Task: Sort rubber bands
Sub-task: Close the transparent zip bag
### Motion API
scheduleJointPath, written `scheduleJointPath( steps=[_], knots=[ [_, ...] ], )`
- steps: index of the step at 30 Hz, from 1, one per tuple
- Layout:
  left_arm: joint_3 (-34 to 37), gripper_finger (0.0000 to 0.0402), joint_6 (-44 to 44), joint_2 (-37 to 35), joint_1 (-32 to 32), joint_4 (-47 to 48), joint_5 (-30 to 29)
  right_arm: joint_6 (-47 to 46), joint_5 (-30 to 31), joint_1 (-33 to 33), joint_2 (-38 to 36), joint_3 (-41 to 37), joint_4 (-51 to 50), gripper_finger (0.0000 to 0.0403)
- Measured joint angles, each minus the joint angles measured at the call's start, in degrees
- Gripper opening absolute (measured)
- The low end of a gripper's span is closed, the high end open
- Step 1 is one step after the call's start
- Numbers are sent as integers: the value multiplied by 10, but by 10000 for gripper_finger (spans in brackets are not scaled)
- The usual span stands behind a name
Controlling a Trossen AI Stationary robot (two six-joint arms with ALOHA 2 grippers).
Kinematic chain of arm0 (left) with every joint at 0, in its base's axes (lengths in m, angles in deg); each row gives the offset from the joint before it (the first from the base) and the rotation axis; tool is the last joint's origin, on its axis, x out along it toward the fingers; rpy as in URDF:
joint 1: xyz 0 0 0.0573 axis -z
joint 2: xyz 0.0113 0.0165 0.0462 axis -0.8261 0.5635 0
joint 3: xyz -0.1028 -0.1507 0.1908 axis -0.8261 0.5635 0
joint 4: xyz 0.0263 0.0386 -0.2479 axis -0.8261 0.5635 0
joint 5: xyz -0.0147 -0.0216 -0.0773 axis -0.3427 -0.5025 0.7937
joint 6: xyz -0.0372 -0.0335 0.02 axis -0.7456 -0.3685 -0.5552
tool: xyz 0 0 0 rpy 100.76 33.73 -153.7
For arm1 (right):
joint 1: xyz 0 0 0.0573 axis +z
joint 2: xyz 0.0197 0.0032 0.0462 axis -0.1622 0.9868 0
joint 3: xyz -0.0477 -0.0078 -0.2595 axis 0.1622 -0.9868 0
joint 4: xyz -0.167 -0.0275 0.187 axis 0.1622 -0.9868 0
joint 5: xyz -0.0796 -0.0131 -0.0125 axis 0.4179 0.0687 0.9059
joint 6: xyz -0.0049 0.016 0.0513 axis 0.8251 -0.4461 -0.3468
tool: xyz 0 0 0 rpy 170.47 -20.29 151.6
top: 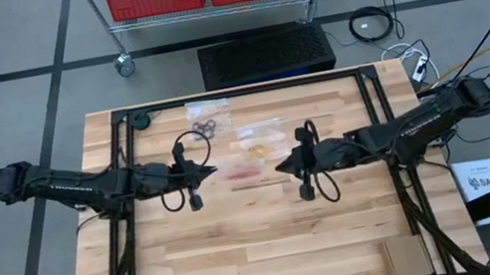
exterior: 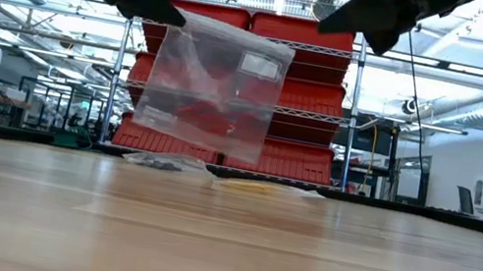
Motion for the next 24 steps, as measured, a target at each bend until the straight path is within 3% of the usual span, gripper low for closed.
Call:
scheduleJointPath(
  steps=[7,13,18,24],
  knots=[
    [0,5,-4,10,4,19,-11,-4,-2,14,0,0,0,0],
    [0,6,-17,75,30,11,142,-7,-1,14,0,0,-1,0],
    [0,18,-17,157,53,-49,262,-9,-1,14,0,0,0,0],
    [0,80,-49,231,58,-122,294,-58,-25,14,0,0,0,0]
  ],
)
